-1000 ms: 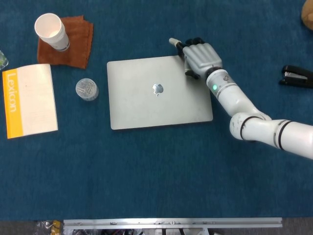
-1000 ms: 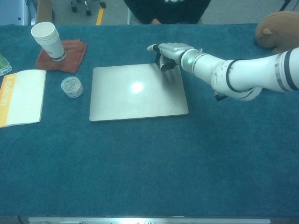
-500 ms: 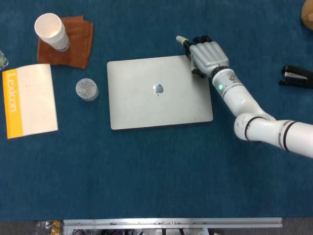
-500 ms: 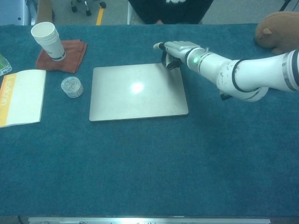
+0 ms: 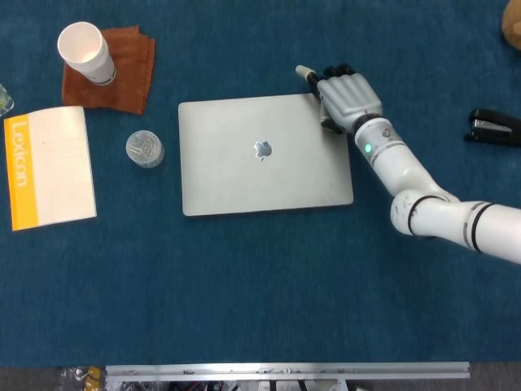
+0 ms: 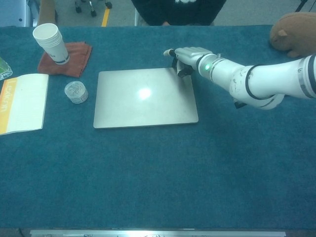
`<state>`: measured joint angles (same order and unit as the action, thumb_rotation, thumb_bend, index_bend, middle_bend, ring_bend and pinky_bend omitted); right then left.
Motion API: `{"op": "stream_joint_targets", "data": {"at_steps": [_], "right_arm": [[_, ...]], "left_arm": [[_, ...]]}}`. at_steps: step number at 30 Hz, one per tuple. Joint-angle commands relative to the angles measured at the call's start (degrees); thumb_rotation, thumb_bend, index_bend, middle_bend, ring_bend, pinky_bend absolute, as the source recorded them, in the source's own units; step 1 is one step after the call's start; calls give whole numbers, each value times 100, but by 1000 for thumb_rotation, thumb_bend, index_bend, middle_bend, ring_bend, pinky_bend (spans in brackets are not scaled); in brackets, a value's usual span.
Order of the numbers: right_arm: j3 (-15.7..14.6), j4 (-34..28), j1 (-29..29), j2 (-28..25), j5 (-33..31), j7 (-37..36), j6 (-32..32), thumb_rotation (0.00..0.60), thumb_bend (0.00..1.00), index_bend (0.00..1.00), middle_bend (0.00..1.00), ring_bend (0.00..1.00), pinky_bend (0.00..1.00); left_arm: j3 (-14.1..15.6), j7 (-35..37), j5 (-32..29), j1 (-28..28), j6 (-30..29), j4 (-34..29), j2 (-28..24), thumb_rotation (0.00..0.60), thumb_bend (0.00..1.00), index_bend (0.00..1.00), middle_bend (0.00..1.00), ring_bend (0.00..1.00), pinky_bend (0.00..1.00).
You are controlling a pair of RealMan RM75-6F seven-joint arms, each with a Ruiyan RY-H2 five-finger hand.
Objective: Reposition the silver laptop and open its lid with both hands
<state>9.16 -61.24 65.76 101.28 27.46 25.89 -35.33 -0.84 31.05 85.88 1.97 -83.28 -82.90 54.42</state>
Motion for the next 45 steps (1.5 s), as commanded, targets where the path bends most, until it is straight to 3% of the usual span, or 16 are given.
{"op": "stream_joint_targets", "data": {"at_steps": [1, 21, 25, 30, 32, 41, 45], "right_arm": [[-29, -162, -33, -90, -16, 26, -61, 575, 1000, 0, 287, 97, 67], [-220, -1430, -316, -666, 120, -19, -559, 574, 994, 0, 278, 97, 67], [-17, -1696, -467, -680, 583, -318, -886, 576, 842, 0, 212, 98, 67], [101, -2098, -705, -615, 1514, -640, -1432, 575, 495, 0, 150, 89, 67], [109, -2266, -769, -588, 1795, -677, -1620, 577, 418, 0, 138, 81, 67], [-28, -3227, -946, -497, 2522, -183, -2293, 576, 210, 0, 103, 51, 68], [-161, -3618, -975, -413, 2557, 285, -2488, 576, 184, 0, 101, 49, 69]], "left_arm": [[5, 4, 8, -3, -6, 4, 1, 600, 384, 127, 84, 14, 69], [21, 89, 65, -5, -52, 76, 38, 600, 384, 127, 83, 14, 69], [20, 93, 75, -19, -93, 55, 26, 600, 383, 127, 84, 14, 69], [17, 84, 88, -54, -175, 12, 14, 600, 383, 127, 84, 14, 69], [13, 74, 89, -69, -212, 6, 15, 600, 383, 127, 84, 14, 69], [26, 95, 141, -127, -338, -23, -44, 600, 384, 127, 84, 14, 69], [51, 123, 189, -147, -374, -25, -57, 600, 384, 127, 84, 14, 69]]}}
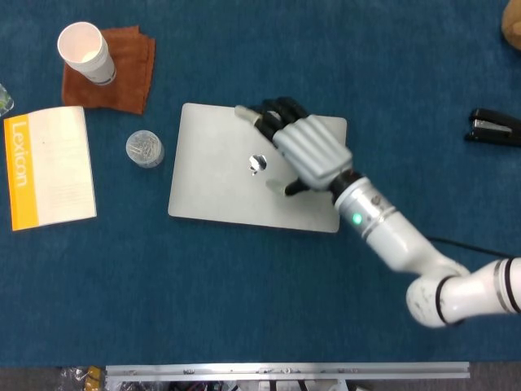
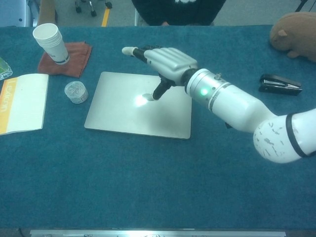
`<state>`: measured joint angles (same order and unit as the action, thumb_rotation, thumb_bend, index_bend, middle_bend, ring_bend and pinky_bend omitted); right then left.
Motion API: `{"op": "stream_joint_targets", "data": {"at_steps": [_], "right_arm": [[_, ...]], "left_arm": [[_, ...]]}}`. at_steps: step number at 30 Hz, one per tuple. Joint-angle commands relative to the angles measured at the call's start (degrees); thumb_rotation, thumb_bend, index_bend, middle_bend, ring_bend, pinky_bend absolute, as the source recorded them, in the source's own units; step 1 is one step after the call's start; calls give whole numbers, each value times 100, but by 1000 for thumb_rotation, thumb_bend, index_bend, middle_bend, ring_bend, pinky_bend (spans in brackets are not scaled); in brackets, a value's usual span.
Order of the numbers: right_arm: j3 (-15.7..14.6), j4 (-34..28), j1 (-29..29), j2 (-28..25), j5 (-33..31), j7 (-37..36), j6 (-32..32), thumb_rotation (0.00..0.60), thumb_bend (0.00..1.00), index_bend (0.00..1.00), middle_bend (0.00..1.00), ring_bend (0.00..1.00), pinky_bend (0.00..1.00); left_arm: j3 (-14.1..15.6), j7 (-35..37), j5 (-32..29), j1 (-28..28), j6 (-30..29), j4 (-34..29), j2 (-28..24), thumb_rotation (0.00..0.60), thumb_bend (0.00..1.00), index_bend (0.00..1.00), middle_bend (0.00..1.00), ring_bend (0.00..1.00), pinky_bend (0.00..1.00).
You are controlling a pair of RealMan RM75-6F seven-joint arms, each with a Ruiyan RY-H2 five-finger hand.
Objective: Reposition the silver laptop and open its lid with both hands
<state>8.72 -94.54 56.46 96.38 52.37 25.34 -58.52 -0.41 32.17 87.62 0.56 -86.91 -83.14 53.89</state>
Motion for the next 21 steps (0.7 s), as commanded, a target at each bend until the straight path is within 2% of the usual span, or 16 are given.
{"op": "stream_joint_targets", "data": {"at_steps": [1, 8, 14, 21], "right_arm": [[-162, -371, -46, 121, 65, 486, -211, 577, 183, 0, 98, 46, 70], [-408, -492, -66, 511, 78, 1187, -406, 578, 182, 0, 90, 41, 70], [-648, -104, -118, 998, 324, 1684, -561, 577, 182, 0, 85, 37, 70], [-686, 343, -224, 1464, 370, 2030, -585, 579, 183, 0, 77, 23, 70]], "left_arm": [[16, 21, 33, -12, -27, -1, -6, 600, 384, 127, 84, 14, 69], [66, 71, 135, -46, -105, 49, 0, 600, 384, 127, 84, 14, 69], [99, 144, 192, -76, -166, 143, 14, 600, 384, 127, 84, 14, 69], [138, 233, 208, -84, -144, 247, 38, 600, 383, 127, 84, 14, 69]]}}
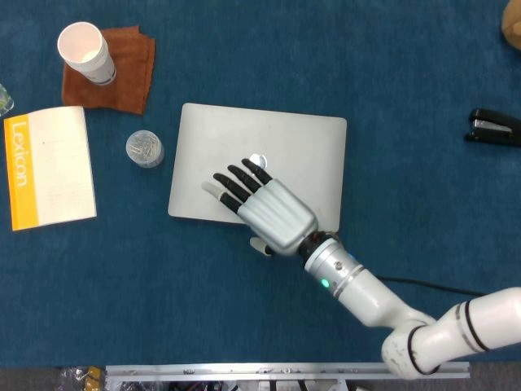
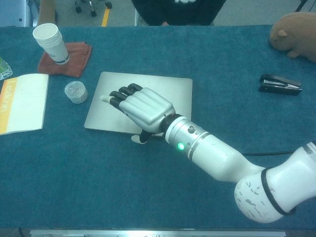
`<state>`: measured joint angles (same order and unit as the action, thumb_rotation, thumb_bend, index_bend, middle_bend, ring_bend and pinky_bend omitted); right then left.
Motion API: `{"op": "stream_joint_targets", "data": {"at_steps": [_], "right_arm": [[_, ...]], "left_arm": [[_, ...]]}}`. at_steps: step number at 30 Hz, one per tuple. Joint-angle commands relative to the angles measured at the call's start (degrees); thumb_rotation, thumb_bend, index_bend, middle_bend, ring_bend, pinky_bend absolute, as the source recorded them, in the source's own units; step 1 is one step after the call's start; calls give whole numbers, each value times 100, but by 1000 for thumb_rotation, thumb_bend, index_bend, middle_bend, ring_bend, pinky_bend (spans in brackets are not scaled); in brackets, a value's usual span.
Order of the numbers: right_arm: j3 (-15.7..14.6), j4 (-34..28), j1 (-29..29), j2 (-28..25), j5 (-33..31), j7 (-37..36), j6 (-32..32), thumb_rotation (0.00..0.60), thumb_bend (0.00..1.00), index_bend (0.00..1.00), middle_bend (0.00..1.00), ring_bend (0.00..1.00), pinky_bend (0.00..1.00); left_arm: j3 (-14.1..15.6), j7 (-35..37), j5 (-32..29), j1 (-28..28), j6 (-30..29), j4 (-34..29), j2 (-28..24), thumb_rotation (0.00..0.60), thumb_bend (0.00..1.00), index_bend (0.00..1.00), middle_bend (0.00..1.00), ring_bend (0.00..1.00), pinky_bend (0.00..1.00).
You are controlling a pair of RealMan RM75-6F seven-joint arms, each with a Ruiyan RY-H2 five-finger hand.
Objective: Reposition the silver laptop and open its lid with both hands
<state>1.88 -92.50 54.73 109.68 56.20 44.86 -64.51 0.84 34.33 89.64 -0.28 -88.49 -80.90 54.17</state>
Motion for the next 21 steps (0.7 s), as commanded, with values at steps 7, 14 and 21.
{"op": "stream_joint_targets", "data": {"at_steps": [7, 14, 21], "right_arm": [[166, 692, -109, 497, -127, 122, 196, 578, 183, 0, 74, 23, 70], [306, 1337, -145, 856, -164, 103, 396, 578, 183, 0, 69, 23, 70], [444, 1746, -153, 1067, -93, 91, 571, 579, 183, 0, 68, 23, 70]], "left_arm": [[16, 93, -14, 7, 38, 123, 44, 600, 384, 127, 84, 14, 69], [12, 139, -34, 41, 104, 200, 89, 600, 384, 127, 84, 14, 69], [1, 196, -66, 54, 132, 279, 115, 600, 383, 127, 84, 14, 69]]}}
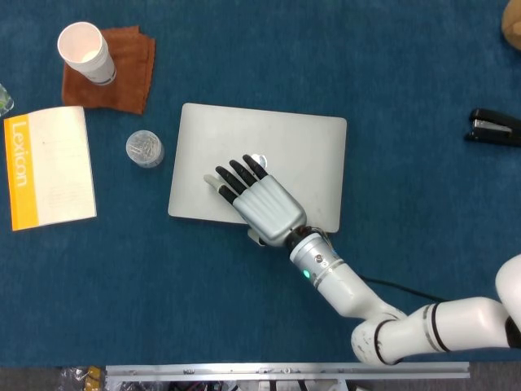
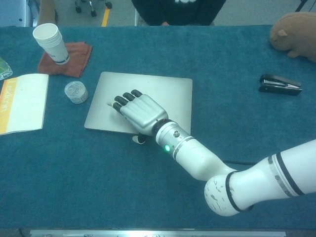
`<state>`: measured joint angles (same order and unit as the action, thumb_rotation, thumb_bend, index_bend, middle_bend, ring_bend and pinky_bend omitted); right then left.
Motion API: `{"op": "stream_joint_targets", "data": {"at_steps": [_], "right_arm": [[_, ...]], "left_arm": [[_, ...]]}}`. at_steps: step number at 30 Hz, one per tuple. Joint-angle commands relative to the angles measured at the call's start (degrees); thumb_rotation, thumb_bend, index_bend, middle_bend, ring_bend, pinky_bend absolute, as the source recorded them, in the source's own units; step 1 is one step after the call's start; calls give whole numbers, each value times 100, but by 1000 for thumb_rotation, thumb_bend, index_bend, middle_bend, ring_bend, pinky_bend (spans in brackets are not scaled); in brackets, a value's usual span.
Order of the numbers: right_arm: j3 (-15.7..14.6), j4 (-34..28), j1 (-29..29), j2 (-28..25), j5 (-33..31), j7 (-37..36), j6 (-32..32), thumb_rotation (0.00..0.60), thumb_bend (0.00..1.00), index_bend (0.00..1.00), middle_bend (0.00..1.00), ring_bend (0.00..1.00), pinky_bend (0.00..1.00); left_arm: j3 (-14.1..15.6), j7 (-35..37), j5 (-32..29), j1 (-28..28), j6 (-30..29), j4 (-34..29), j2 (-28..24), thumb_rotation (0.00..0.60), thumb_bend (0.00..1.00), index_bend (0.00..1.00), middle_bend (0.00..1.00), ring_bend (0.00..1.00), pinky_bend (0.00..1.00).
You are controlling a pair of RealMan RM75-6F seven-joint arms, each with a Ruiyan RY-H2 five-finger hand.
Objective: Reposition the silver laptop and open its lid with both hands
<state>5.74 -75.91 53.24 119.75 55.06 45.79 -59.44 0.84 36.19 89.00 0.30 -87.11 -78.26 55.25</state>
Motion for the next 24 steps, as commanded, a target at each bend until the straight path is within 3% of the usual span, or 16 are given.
{"op": "stream_joint_targets", "data": {"at_steps": [1, 15, 24], "right_arm": [[78, 119, -4, 78, 31, 0, 78, 578, 183, 0, 68, 23, 70], [255, 354, -21, 208, 132, 93, 274, 579, 191, 0, 68, 23, 70], [299, 258, -49, 183, 150, 247, 302, 578, 334, 0, 68, 23, 70]], "left_arm": [[2, 13, -3, -4, -4, 24, 10, 600, 383, 127, 84, 14, 69], [-24, 90, -48, 24, 36, 141, 66, 600, 384, 127, 84, 14, 69], [-25, 165, -88, 21, 79, 240, 136, 600, 384, 127, 84, 14, 69]]}}
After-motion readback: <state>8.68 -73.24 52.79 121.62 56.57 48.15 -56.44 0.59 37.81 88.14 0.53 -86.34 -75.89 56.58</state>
